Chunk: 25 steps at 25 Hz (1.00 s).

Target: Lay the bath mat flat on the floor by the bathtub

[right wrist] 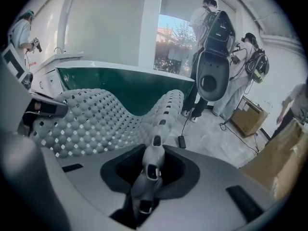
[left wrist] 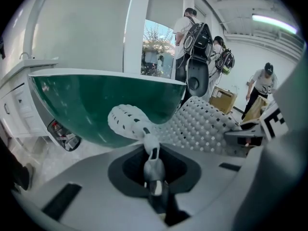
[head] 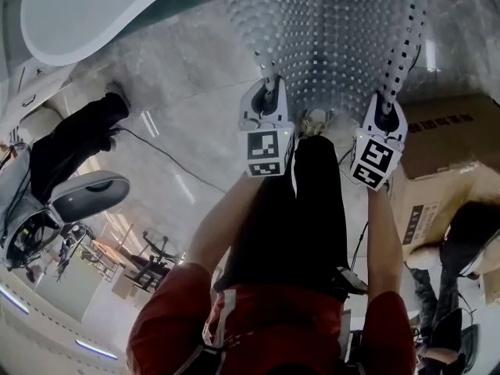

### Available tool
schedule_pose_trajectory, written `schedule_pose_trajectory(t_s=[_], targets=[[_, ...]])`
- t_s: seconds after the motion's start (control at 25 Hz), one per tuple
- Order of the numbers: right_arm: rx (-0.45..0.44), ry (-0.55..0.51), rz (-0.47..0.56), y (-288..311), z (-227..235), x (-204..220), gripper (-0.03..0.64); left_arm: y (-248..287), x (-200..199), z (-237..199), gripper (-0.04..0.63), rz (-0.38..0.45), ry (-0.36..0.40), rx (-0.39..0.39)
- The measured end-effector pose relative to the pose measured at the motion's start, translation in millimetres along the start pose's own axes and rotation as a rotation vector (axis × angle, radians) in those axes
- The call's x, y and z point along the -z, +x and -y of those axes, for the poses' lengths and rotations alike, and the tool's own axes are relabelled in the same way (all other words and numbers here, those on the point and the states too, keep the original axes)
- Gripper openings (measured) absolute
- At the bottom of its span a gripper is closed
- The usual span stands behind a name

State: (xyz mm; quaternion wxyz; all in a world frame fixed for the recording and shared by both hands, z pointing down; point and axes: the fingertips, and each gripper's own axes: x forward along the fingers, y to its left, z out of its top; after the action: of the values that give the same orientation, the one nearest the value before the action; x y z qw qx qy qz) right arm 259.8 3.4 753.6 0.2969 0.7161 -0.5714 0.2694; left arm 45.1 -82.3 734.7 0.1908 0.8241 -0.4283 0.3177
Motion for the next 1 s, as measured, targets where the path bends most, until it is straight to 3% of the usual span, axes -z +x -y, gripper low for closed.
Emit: schedule_pose_trajectory(t_s=[0.28,0.76,1.0], targets=[[-0.007,-0.043,-0.015,54,5,12,0.087,47,25,-13,0.048,-0.018,-0.032,-0.016],[-0.015,-0.076,-0.018,146,-5,39,0.089,128,71,-39,0.048,-0.028,0.016,-0.007],[-0.019,-0.101,-0.008,191,-10,60,0.091,168,106,-53,0.048,-0.032,-0.027,-0.014]])
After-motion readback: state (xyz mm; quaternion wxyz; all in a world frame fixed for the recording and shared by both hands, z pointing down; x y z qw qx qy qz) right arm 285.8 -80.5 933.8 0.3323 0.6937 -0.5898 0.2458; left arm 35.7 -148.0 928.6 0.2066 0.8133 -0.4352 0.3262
